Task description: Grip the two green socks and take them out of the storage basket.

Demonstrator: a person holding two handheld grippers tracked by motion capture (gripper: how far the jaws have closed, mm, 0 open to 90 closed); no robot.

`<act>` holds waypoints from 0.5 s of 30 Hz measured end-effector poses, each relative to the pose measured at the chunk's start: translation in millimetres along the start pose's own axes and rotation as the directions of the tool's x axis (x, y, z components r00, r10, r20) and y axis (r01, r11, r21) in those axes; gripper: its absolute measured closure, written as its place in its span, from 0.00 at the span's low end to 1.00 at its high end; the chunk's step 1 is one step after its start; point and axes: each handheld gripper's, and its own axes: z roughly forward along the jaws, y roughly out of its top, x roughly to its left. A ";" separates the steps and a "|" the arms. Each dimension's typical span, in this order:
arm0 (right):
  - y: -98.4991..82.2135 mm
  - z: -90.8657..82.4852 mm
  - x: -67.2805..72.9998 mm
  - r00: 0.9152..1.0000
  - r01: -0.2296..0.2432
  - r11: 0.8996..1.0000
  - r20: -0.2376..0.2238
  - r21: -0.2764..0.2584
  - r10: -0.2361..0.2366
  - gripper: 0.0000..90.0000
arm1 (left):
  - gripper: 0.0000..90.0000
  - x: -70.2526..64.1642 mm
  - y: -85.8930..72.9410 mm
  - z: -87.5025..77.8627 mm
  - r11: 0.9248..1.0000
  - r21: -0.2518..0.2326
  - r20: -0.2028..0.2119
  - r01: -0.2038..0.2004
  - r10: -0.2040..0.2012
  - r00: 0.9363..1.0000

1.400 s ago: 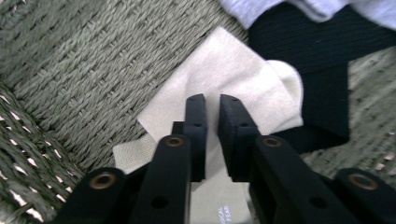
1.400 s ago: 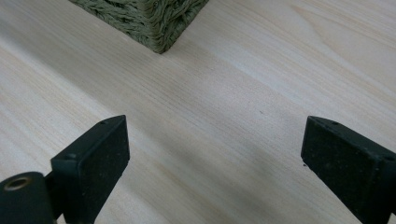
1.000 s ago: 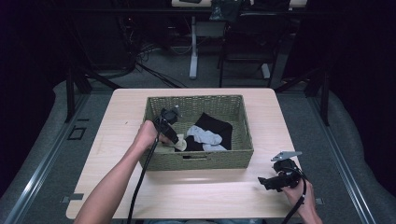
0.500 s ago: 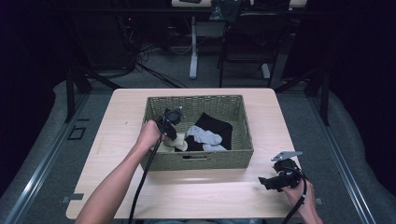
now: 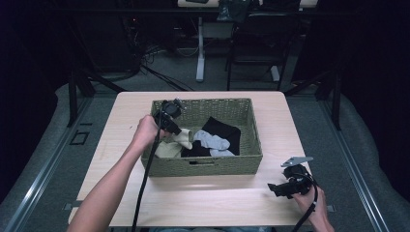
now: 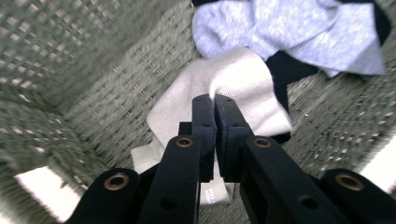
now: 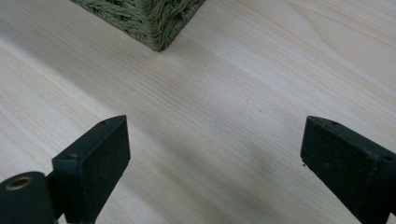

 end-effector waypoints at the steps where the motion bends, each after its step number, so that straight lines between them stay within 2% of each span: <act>1: -0.2 0.1 0.2 1.000 -0.002 1.000 0.002 -0.003 0.002 0.09 | 0.97 -0.4 0.7 -5.2 1.000 -0.005 -0.004 -0.005 0.005 1.000; 9: 0.0 0.1 0.1 1.000 0.003 1.000 0.005 0.005 -0.003 0.09 | 0.97 0.5 3.2 -33.7 0.998 -0.055 -0.008 -0.011 0.011 1.000; 15: -0.9 0.1 0.1 1.000 -0.003 1.000 0.002 0.002 0.003 0.09 | 0.97 3.3 5.3 -53.5 0.997 -0.078 -0.030 -0.017 0.015 0.999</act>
